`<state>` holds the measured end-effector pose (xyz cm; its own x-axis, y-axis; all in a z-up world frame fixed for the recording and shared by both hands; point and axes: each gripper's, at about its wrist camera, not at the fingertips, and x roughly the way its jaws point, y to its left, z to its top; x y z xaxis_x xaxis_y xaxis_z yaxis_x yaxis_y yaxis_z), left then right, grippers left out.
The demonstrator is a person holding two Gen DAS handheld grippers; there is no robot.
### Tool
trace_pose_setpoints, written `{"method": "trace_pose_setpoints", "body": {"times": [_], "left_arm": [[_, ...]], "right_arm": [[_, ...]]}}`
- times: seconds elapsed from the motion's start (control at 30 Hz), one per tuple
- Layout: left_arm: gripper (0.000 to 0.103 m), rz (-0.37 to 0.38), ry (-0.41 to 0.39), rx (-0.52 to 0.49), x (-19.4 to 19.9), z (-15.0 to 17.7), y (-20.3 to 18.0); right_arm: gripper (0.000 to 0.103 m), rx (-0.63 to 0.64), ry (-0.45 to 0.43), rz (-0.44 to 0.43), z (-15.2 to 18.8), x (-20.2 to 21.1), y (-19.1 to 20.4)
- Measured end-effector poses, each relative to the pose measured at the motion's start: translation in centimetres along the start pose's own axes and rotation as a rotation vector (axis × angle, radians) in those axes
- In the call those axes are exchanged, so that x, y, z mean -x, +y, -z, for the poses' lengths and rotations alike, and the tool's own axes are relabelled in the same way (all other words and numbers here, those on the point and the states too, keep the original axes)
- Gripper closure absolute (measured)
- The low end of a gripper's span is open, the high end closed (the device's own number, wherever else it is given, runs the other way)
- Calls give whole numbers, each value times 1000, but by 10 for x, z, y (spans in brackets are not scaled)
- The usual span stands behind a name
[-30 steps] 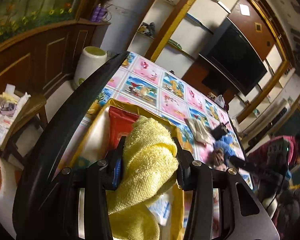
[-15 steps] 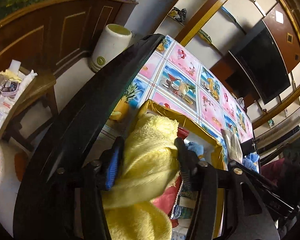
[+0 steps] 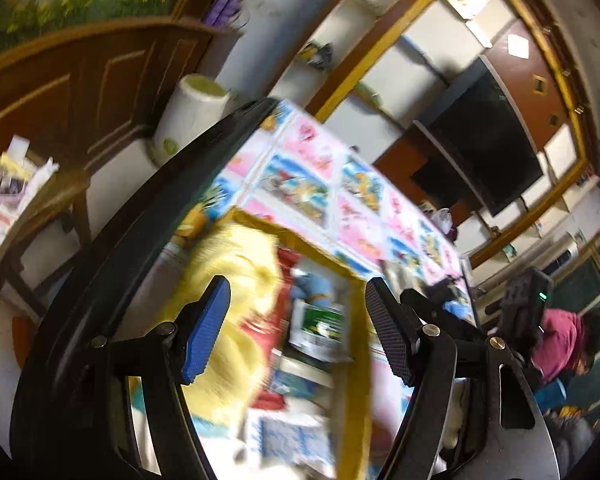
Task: Organize soft objects
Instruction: 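Carry towel and sachet into the white box and open both tools, then move left tool to brown knitted doll while right tool reaches pink fuzzy badge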
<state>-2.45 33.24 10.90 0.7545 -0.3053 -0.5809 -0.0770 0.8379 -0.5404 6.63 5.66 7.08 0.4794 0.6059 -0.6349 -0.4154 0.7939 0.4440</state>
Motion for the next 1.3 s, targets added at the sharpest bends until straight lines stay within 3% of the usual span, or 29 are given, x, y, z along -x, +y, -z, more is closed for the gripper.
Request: {"method": "trace_pose_setpoints", "body": {"times": [0.07, 0.23, 0.4, 0.57, 0.7, 0.77, 0.93, 1.03, 1.17, 1.3], "left_arm": [[32, 37, -15, -28, 13, 12, -16], [32, 145, 8, -96, 28, 53, -55], [32, 219, 112, -183, 10, 94, -92], [32, 213, 214, -192, -21, 122, -104], [32, 186, 222, -184, -21, 133, -105], [32, 173, 219, -178, -18, 136, -106], [32, 148, 216, -181, -11, 142, -106], [32, 142, 215, -181, -9, 143, -105], [32, 149, 227, -178, -10, 145, -106], [32, 152, 236, -188, -11, 150, -108]], "right_arm": [[55, -28, -34, 29, 1, 22, -20], [55, -105, -88, 193, 4, 64, -82], [55, -169, -83, 281, 25, 99, -126], [55, -213, -81, 273, 40, 111, -147], [55, -161, -107, 231, 29, 107, -141], [55, -131, -84, 221, 22, 94, -137], [54, -91, 18, 296, 21, 52, -131], [54, -19, 85, 210, 30, 44, -113], [55, 71, 218, -35, 57, 52, -81], [55, 50, 93, -7, 67, 100, -88]]}}
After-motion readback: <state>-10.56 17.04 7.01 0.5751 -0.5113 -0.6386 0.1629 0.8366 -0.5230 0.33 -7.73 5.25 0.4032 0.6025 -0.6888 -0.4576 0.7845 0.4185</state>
